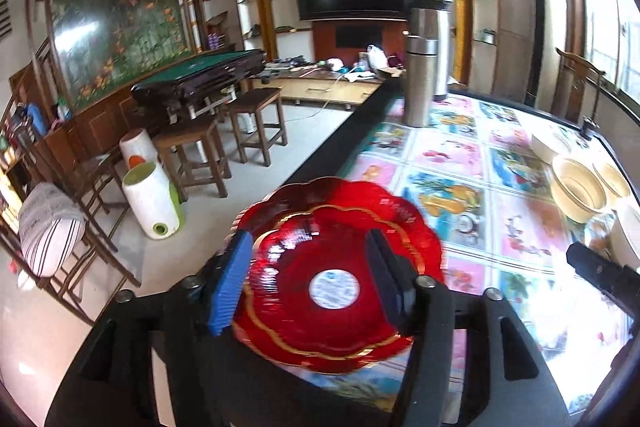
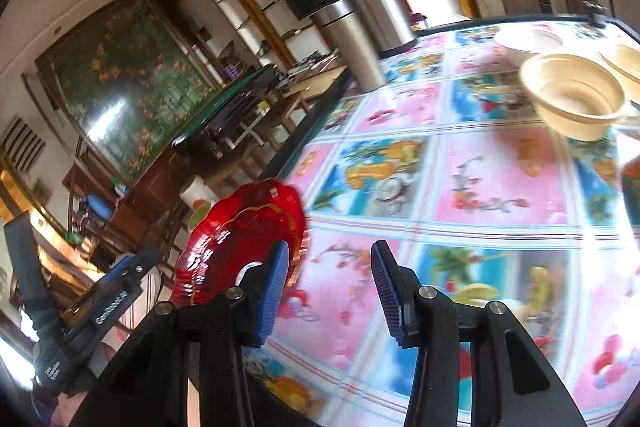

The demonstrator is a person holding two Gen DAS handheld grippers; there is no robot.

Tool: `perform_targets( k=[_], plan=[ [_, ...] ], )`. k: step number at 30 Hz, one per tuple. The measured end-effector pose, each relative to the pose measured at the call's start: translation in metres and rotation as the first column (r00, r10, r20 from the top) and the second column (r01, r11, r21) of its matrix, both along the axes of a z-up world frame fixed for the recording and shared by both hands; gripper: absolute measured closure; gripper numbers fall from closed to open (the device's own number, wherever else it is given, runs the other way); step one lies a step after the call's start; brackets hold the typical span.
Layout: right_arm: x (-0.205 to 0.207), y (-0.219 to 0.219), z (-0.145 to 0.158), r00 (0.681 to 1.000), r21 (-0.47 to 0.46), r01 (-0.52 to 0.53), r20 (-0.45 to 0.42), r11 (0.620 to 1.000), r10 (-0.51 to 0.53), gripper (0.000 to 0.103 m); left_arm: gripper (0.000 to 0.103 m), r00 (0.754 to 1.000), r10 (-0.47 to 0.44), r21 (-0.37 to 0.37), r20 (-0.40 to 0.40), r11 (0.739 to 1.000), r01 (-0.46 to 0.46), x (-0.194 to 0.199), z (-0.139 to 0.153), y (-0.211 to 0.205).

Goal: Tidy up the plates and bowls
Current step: 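Lower the red plate onto the stack and open both grippers, then move both grippers to the rim of the large white bowl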

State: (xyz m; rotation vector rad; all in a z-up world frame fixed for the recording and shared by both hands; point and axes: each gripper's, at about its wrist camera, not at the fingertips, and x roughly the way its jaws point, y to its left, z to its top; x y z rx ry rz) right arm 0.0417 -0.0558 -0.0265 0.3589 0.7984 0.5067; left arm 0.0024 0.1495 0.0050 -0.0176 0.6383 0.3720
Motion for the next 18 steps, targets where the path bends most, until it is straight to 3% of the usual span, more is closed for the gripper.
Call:
perform_targets(
  k=[5, 11, 14, 18],
  plan=[
    [-0.001, -0.047, -0.001, 0.997, 0.038, 0.078, -0.006, 0.996, -0.077, 0.051, 0.039, 0.997, -0.08, 0.021, -0.019, 0.996, 0.081, 0.006, 0.001, -0.038],
    [-0.009, -0.112, 0.002, 0.984, 0.076, 0.176, 0.002, 0.981, -0.177, 0.049, 0.028, 0.978, -0.201, 0.027, -0.052, 0.979, 0.202, 0.016, -0.002, -0.092],
    [-0.017, -0.144, 0.004, 0.974, 0.082, 0.225, 0.014, 0.971, -0.226, 0.046, 0.028, 0.952, -0.294, 0.004, -0.081, 0.955, 0.295, 0.023, -0.008, -0.124],
    [-0.033, -0.182, 0.005, 0.955, 0.06, 0.291, 0.037, 0.955, -0.293, 0.043, 0.028, 0.895, -0.424, -0.09, -0.142, 0.906, 0.415, 0.035, -0.021, -0.162]
  ],
)
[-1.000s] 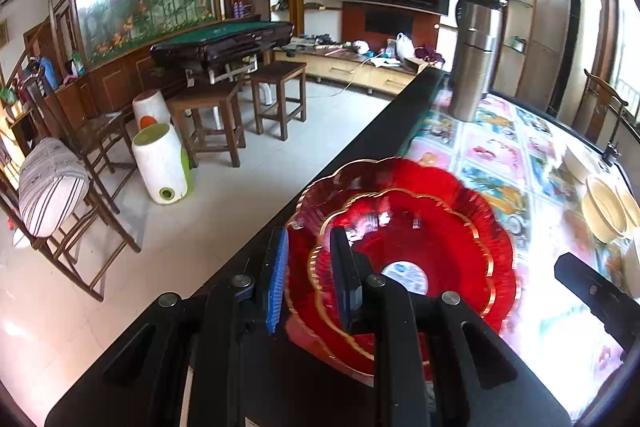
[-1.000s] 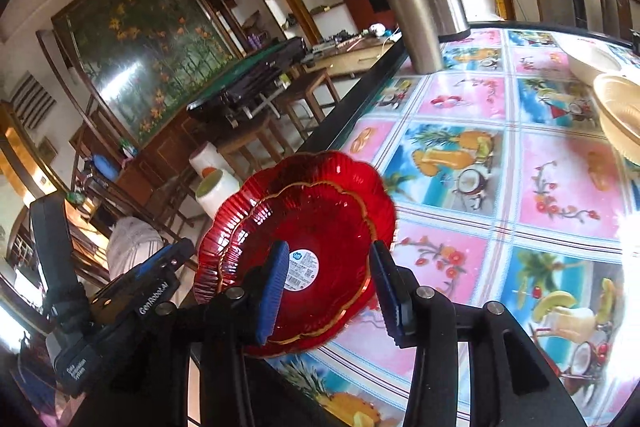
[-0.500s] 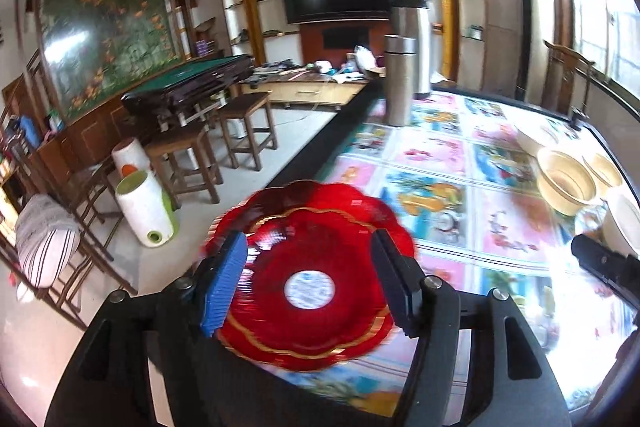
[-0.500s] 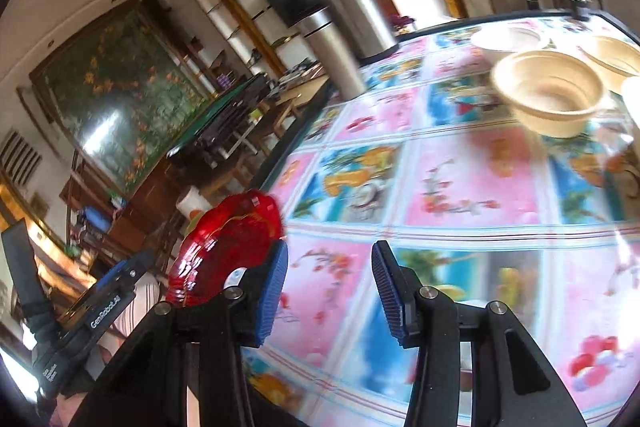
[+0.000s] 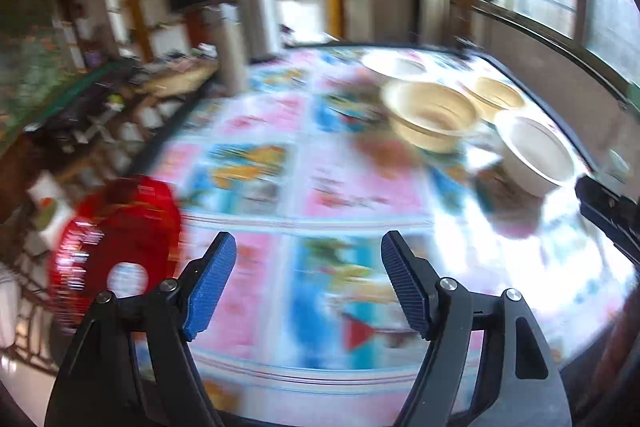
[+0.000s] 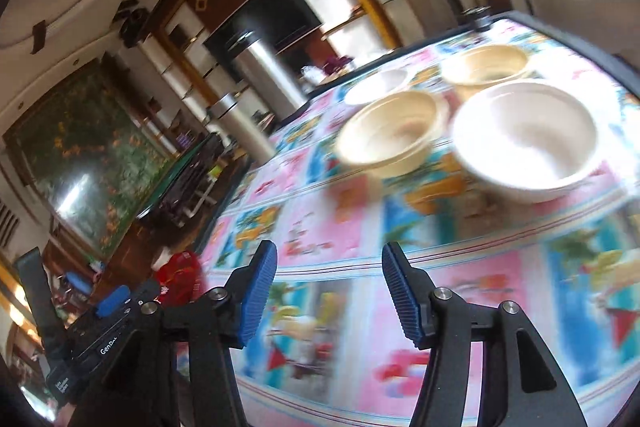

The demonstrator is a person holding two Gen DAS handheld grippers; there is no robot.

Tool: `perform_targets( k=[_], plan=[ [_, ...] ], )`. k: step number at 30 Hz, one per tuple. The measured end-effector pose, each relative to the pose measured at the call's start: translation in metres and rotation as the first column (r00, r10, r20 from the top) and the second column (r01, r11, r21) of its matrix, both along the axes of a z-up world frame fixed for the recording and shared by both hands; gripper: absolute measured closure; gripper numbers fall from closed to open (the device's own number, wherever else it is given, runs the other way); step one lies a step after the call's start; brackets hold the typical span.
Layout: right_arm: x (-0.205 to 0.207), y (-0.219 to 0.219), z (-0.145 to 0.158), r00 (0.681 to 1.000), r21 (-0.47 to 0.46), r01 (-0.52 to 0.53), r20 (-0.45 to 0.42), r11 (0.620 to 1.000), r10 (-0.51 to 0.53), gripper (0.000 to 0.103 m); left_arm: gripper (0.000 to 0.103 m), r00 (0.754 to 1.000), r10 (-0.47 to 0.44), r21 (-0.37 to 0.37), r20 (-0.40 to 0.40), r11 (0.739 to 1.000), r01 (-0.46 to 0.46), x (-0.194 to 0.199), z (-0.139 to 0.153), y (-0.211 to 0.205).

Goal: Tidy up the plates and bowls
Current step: 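Move both grippers to the rim of the large white bowl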

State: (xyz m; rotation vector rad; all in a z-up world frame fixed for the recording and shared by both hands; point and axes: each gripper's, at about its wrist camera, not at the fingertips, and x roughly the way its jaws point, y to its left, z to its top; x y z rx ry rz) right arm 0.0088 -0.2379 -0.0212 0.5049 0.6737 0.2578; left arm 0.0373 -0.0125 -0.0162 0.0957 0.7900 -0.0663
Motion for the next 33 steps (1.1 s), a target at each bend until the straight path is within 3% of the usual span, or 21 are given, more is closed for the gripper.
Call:
perform_targets(
  k=[3, 9, 16, 33],
  plan=[
    [-0.013, -0.032, -0.001, 0.998, -0.009, 0.065, 0.005, 0.998, -0.064, 0.04, 0.028, 0.997, -0.064, -0.007, -0.045, 0.998, 0.064, 0.008, -0.006, -0.027],
    [-0.032, -0.094, -0.003, 0.979, -0.004, 0.202, 0.013, 0.979, -0.202, 0.036, 0.028, 0.995, -0.102, 0.068, -0.008, 0.992, 0.102, 0.01, -0.001, -0.063],
    [-0.034, -0.143, -0.018, 0.956, 0.033, 0.294, 0.014, 0.955, -0.294, 0.034, 0.028, 0.992, -0.127, 0.107, -0.02, 0.986, 0.128, 0.021, -0.008, -0.08],
    [-0.021, -0.168, -0.039, 0.941, 0.069, 0.338, -0.032, 0.939, -0.337, 0.034, 0.028, 0.985, -0.165, 0.117, -0.044, 0.979, 0.169, 0.053, -0.013, -0.115]
  ],
)
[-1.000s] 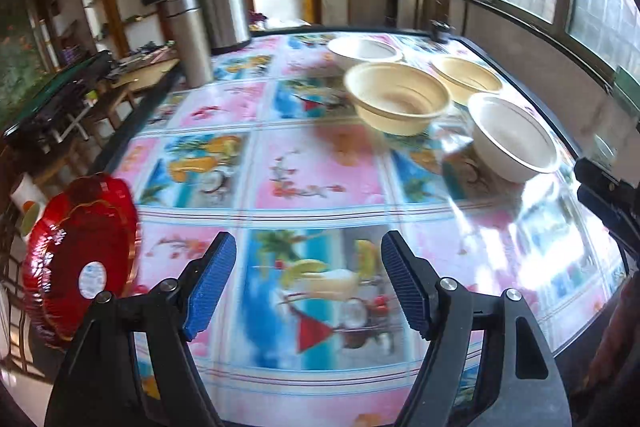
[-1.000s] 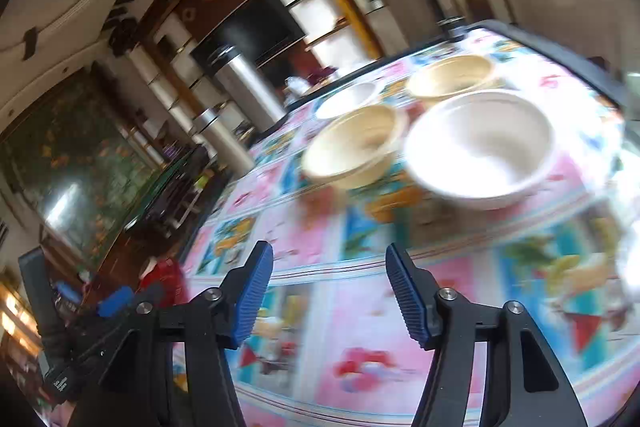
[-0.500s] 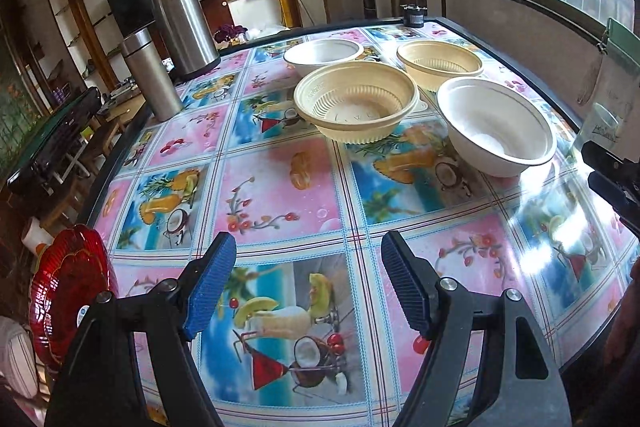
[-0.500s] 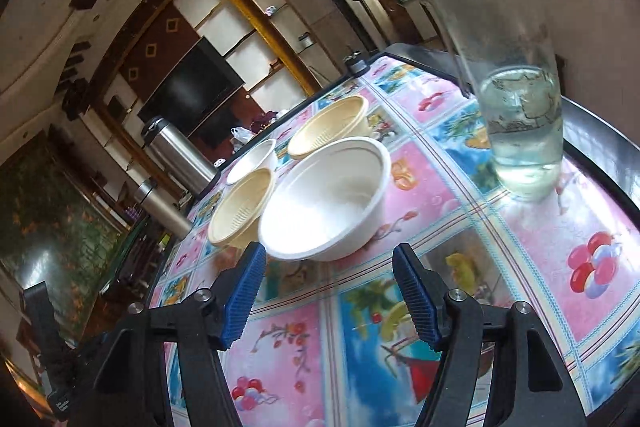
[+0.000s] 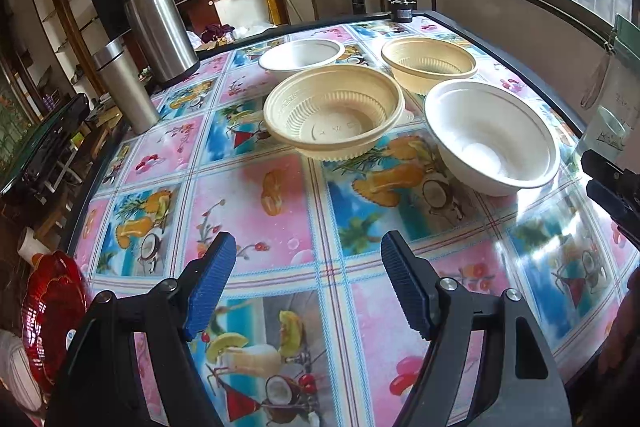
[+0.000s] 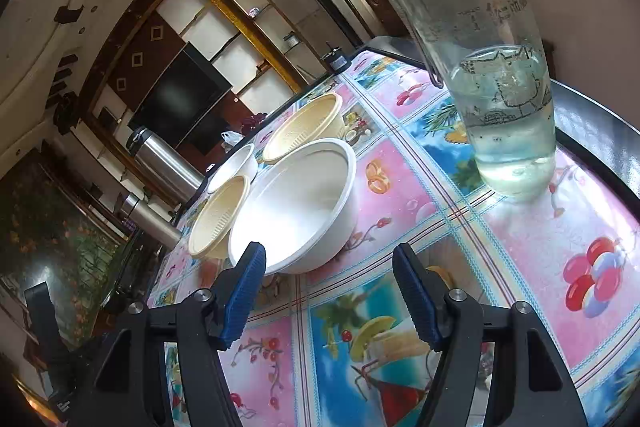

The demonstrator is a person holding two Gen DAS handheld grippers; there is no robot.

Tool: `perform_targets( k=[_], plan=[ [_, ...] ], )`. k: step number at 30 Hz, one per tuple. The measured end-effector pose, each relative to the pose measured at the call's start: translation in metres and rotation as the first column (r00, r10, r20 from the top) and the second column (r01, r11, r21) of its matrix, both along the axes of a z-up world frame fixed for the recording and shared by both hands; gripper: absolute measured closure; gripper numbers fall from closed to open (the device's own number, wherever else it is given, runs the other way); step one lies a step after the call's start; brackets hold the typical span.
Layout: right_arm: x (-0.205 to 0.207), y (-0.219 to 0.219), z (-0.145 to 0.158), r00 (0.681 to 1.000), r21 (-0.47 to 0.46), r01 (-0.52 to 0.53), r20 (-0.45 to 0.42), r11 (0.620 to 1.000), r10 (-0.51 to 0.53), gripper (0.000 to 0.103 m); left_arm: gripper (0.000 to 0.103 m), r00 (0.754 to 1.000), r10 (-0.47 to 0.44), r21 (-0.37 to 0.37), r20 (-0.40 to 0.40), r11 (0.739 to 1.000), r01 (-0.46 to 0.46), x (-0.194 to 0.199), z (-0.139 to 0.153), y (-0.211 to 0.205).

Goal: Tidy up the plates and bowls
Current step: 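Move both grippers to the rim of the large white bowl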

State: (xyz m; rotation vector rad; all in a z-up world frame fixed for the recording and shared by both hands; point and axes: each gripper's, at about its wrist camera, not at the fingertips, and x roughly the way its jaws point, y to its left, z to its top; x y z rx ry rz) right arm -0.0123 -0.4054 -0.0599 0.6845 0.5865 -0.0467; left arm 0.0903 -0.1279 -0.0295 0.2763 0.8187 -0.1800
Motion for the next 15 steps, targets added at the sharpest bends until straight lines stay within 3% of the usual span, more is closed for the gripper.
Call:
perform_targets(
  k=[15],
  plan=[
    [0.014, -0.018, -0.007, 0.999, 0.032, 0.036, 0.004, 0.999, -0.036, 0.033, 0.028, 0.999, -0.032, -0.003, -0.004, 0.999, 0.032, 0.022, -0.001, -0.027]
  ],
)
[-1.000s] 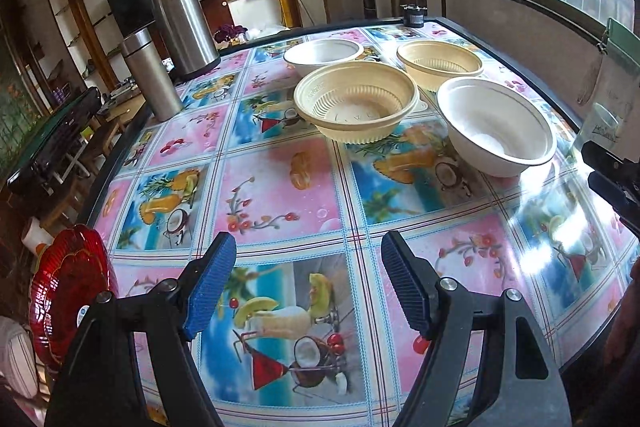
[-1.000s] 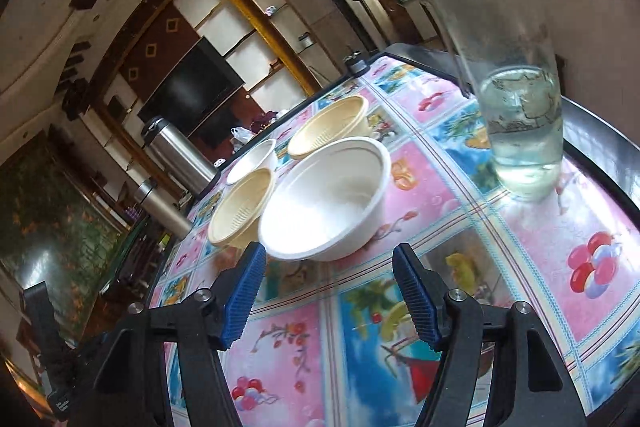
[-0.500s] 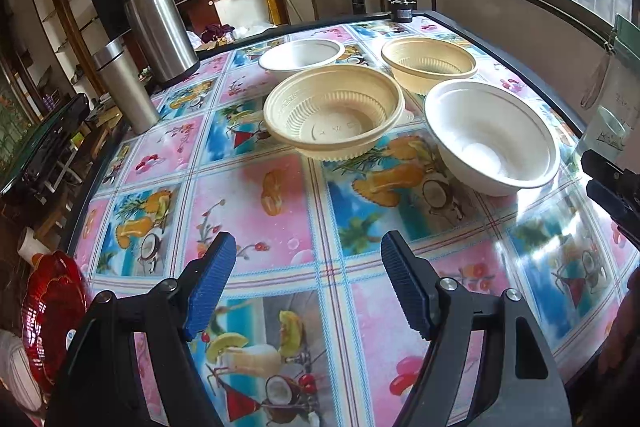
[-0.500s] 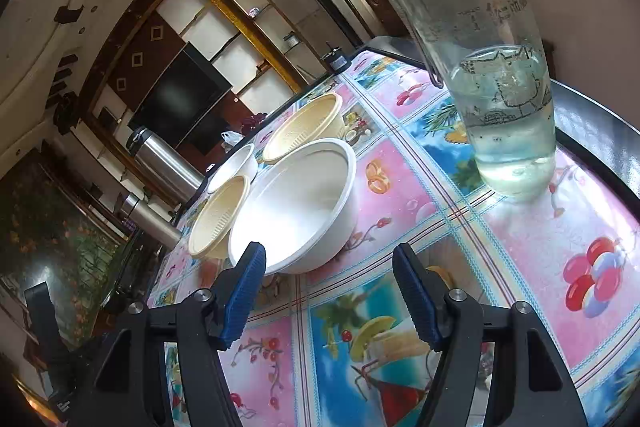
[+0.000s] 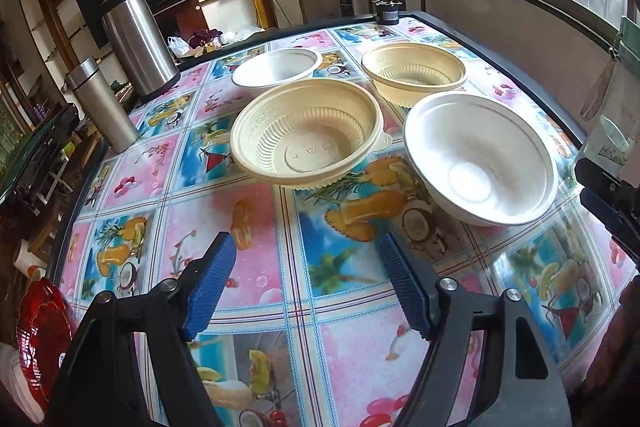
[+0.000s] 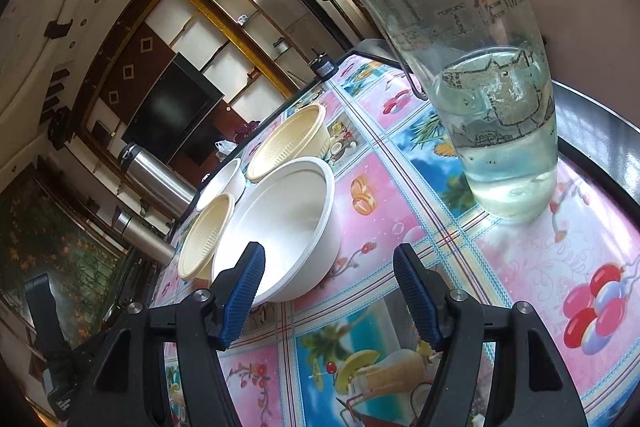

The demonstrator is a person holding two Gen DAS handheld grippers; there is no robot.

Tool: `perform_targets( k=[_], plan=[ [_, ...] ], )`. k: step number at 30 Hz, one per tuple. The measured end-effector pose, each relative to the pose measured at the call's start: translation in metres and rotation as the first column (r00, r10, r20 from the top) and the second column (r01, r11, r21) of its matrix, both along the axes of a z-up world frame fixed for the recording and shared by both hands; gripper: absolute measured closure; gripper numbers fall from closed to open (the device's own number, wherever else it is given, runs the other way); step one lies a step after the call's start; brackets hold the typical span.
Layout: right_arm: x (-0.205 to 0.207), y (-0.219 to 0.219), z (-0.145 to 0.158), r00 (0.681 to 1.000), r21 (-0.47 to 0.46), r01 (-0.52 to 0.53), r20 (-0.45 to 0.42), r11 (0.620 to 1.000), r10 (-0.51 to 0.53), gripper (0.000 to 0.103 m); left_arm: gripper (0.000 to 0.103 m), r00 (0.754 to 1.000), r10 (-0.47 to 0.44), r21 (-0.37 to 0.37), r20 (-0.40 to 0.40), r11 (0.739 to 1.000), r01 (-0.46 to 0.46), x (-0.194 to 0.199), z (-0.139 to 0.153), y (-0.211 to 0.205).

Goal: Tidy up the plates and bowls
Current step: 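Move both grippers to the rim of the large white bowl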

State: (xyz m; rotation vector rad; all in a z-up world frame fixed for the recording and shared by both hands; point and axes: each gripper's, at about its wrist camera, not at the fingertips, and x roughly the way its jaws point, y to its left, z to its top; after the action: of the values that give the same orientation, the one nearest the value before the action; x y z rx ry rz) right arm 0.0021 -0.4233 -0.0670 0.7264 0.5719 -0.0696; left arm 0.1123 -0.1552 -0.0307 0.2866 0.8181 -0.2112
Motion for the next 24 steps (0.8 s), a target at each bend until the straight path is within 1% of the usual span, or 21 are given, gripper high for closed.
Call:
perform_targets(
  k=[8, 18, 24],
  plan=[
    [0.003, -0.002, -0.001, 1.0, 0.004, 0.001, 0.005, 1.0, -0.001, 0.033, 0.028, 1.0, -0.016, -0.007, 0.012, 1.0, 0.016, 0.006, 0.005, -0.012],
    [0.007, -0.006, -0.003, 1.0, 0.015, 0.016, 0.007, 1.0, -0.016, 0.032, 0.028, 0.999, -0.032, -0.013, 0.006, 0.999, 0.032, 0.009, 0.005, -0.022],
    [0.008, -0.006, -0.005, 1.0, 0.017, 0.016, 0.003, 1.0, -0.016, 0.032, 0.028, 0.999, -0.038, -0.044, -0.023, 0.998, 0.037, 0.018, 0.002, -0.025]
  ],
)
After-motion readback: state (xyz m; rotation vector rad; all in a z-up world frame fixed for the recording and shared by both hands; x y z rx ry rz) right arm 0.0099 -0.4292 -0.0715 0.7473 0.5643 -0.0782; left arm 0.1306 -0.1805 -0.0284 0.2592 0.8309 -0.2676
